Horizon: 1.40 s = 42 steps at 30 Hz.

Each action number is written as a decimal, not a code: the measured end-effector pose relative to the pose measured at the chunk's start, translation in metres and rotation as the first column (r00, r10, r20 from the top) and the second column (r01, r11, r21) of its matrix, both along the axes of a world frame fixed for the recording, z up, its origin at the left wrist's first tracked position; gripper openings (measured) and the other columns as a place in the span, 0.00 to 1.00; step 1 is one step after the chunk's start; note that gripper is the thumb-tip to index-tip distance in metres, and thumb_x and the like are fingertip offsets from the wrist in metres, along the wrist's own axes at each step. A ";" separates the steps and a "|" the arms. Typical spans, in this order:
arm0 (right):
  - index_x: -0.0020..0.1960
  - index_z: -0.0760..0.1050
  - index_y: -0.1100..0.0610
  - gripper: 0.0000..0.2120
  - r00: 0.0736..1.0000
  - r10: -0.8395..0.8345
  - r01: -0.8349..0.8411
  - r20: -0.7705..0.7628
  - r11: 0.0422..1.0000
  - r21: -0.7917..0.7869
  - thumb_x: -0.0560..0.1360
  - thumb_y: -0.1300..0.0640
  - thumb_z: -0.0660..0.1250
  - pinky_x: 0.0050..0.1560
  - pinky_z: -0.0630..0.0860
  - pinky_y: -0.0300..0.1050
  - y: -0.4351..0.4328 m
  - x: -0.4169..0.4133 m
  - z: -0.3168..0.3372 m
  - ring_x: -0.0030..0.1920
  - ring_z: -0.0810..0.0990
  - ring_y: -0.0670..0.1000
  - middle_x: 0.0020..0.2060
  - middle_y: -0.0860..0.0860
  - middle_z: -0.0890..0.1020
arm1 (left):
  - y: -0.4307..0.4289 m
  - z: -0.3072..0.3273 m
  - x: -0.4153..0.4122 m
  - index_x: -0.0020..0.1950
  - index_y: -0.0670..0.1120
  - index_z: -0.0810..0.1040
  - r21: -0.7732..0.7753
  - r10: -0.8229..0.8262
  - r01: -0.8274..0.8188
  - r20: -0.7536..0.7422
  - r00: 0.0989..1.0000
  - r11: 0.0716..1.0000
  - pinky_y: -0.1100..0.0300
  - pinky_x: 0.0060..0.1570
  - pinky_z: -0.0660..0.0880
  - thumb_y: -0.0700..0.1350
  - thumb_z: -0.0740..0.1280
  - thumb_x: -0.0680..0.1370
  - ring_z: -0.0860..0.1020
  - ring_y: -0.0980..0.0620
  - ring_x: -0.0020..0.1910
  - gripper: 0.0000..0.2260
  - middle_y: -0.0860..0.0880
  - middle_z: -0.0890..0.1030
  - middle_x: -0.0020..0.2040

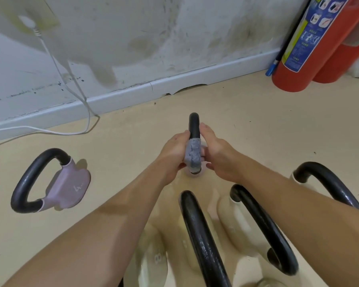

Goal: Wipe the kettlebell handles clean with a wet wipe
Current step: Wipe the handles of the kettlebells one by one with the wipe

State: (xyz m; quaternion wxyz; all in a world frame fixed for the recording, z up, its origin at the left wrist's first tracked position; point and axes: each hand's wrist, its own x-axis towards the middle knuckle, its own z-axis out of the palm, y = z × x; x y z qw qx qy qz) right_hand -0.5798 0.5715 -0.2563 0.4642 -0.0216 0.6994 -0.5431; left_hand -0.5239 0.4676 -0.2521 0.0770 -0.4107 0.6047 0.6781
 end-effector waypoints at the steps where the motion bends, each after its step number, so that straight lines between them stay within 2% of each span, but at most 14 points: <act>1: 0.77 0.55 0.46 0.39 0.999 0.019 -0.019 0.030 1.000 -0.001 0.72 0.28 0.49 0.57 0.66 0.50 0.003 -0.002 0.000 0.67 0.72 0.55 0.72 0.52 0.70 | -0.001 -0.001 0.000 0.56 0.47 0.79 0.061 0.002 -0.001 -0.015 1.000 0.998 0.50 0.57 0.77 0.54 0.58 0.81 0.82 0.44 0.53 0.15 0.43 0.84 0.53; 3: 0.74 0.61 0.48 0.36 0.996 0.026 -0.024 0.084 0.999 -0.032 0.72 0.29 0.52 0.59 0.70 0.51 0.012 -0.006 0.003 0.65 0.75 0.59 0.66 0.57 0.76 | -0.002 -0.002 0.003 0.57 0.43 0.79 0.166 -0.006 0.017 -0.066 0.998 0.986 0.53 0.52 0.75 0.51 0.61 0.79 0.81 0.46 0.49 0.15 0.43 0.84 0.52; 6: 0.72 0.60 0.48 0.22 1.000 0.020 -0.019 -0.015 0.998 0.057 0.81 0.45 0.55 0.54 0.72 0.50 0.031 -0.009 0.017 0.53 0.82 0.58 0.48 0.57 0.84 | -0.001 -0.006 0.007 0.56 0.40 0.78 0.164 -0.052 0.077 -0.147 0.988 0.983 0.58 0.43 0.73 0.43 0.65 0.78 0.78 0.47 0.43 0.10 0.42 0.79 0.48; 10: 0.63 0.72 0.53 0.14 0.967 -0.004 0.058 -0.256 0.977 0.204 0.78 0.55 0.61 0.43 0.76 0.45 0.045 -0.013 0.017 0.50 0.77 0.51 0.54 0.54 0.79 | 0.003 -0.007 0.008 0.61 0.33 0.74 0.149 -0.047 0.079 -0.209 0.977 0.986 0.50 0.52 0.74 0.42 0.67 0.78 0.77 0.43 0.48 0.16 0.39 0.78 0.50; 12: 0.55 0.77 0.55 0.10 0.995 0.048 -0.040 -0.091 0.996 0.081 0.78 0.52 0.64 0.46 0.79 0.48 0.041 -0.009 0.018 0.52 0.79 0.52 0.52 0.53 0.81 | 0.008 -0.006 0.006 0.61 0.34 0.74 0.083 -0.059 0.078 -0.214 0.975 0.993 0.50 0.52 0.75 0.41 0.64 0.80 0.77 0.43 0.47 0.14 0.39 0.78 0.49; 14: 0.56 0.80 0.57 0.15 0.996 0.057 -0.054 0.062 0.997 -0.053 0.78 0.48 0.63 0.47 0.80 0.48 0.036 -0.002 0.019 0.52 0.82 0.54 0.49 0.55 0.84 | 0.012 -0.004 0.006 0.60 0.36 0.74 -0.015 -0.077 0.076 -0.203 0.976 0.997 0.54 0.47 0.77 0.42 0.63 0.81 0.78 0.46 0.45 0.11 0.41 0.79 0.46; 20: 0.61 0.77 0.64 0.14 0.988 0.076 -0.044 0.132 0.971 -0.233 0.79 0.60 0.61 0.64 0.75 0.52 0.024 0.012 0.022 0.59 0.80 0.59 0.58 0.62 0.81 | -0.010 0.013 0.011 0.57 0.43 0.75 -0.239 -0.232 0.206 -0.085 0.969 0.949 0.58 0.39 0.72 0.45 0.61 0.82 0.77 0.49 0.40 0.08 0.46 0.79 0.42; 22: 0.61 0.76 0.67 0.13 0.983 0.140 -0.102 0.118 0.954 -0.281 0.79 0.66 0.59 0.61 0.77 0.49 0.013 0.016 0.029 0.54 0.81 0.58 0.54 0.61 0.82 | -0.027 0.022 0.016 0.55 0.43 0.77 -0.299 -0.280 0.259 -0.029 0.960 0.918 0.59 0.39 0.73 0.46 0.60 0.82 0.78 0.50 0.40 0.09 0.47 0.80 0.42; 24: 0.57 0.75 0.68 0.10 0.978 0.150 -0.104 0.142 0.951 -0.291 0.77 0.69 0.59 0.53 0.78 0.46 -0.006 0.023 0.039 0.40 0.80 0.53 0.42 0.59 0.79 | -0.047 0.029 0.029 0.55 0.41 0.78 -0.342 -0.308 0.294 0.011 0.951 0.893 0.57 0.41 0.75 0.45 0.60 0.82 0.79 0.48 0.42 0.10 0.45 0.81 0.44; 26: 0.56 0.72 0.61 0.10 0.979 0.136 -0.094 0.150 0.962 -0.258 0.77 0.70 0.60 0.50 0.79 0.45 -0.027 0.032 0.050 0.34 0.79 0.50 0.37 0.56 0.78 | -0.070 0.035 0.047 0.55 0.42 0.78 -0.387 -0.348 0.348 0.075 0.935 0.854 0.58 0.39 0.74 0.43 0.60 0.82 0.78 0.48 0.41 0.09 0.45 0.80 0.43; 31: 0.48 0.74 0.55 0.11 0.924 0.381 -0.375 0.027 0.919 -0.121 0.77 0.70 0.60 0.56 0.78 0.49 -0.070 0.066 0.077 0.46 0.79 0.53 0.47 0.57 0.79 | -0.109 0.040 0.091 0.59 0.43 0.75 -0.431 -0.409 0.443 0.176 0.896 0.786 0.59 0.39 0.74 0.42 0.60 0.81 0.76 0.52 0.41 0.09 0.47 0.78 0.44; 35: 0.56 0.75 0.58 0.11 0.869 0.495 -0.496 0.013 0.867 0.044 0.76 0.68 0.61 0.51 0.79 0.47 -0.104 0.101 0.089 0.47 0.79 0.55 0.50 0.59 0.77 | -0.123 0.045 0.140 0.53 0.43 0.74 -0.451 -0.382 0.438 0.215 0.899 0.777 0.66 0.30 0.69 0.42 0.61 0.80 0.73 0.55 0.34 0.05 0.50 0.74 0.38; 38: 0.55 0.75 0.61 0.09 0.821 0.571 -0.565 0.005 0.811 0.153 0.76 0.66 0.63 0.45 0.78 0.44 -0.129 0.130 0.096 0.43 0.77 0.54 0.47 0.58 0.77 | -0.125 0.041 0.180 0.47 0.43 0.72 -0.394 -0.277 0.323 0.170 0.946 0.860 0.58 0.30 0.72 0.42 0.60 0.80 0.73 0.51 0.32 0.04 0.47 0.74 0.36; 42: 0.45 0.72 0.58 0.05 0.785 0.619 -0.594 -0.025 0.763 0.255 0.75 0.65 0.66 0.51 0.77 0.50 -0.150 0.174 0.098 0.45 0.73 0.55 0.45 0.58 0.75 | -0.117 0.029 0.232 0.52 0.47 0.74 -0.356 -0.062 0.076 0.049 0.997 0.932 0.53 0.36 0.77 0.47 0.62 0.79 0.79 0.49 0.39 0.06 0.48 0.80 0.42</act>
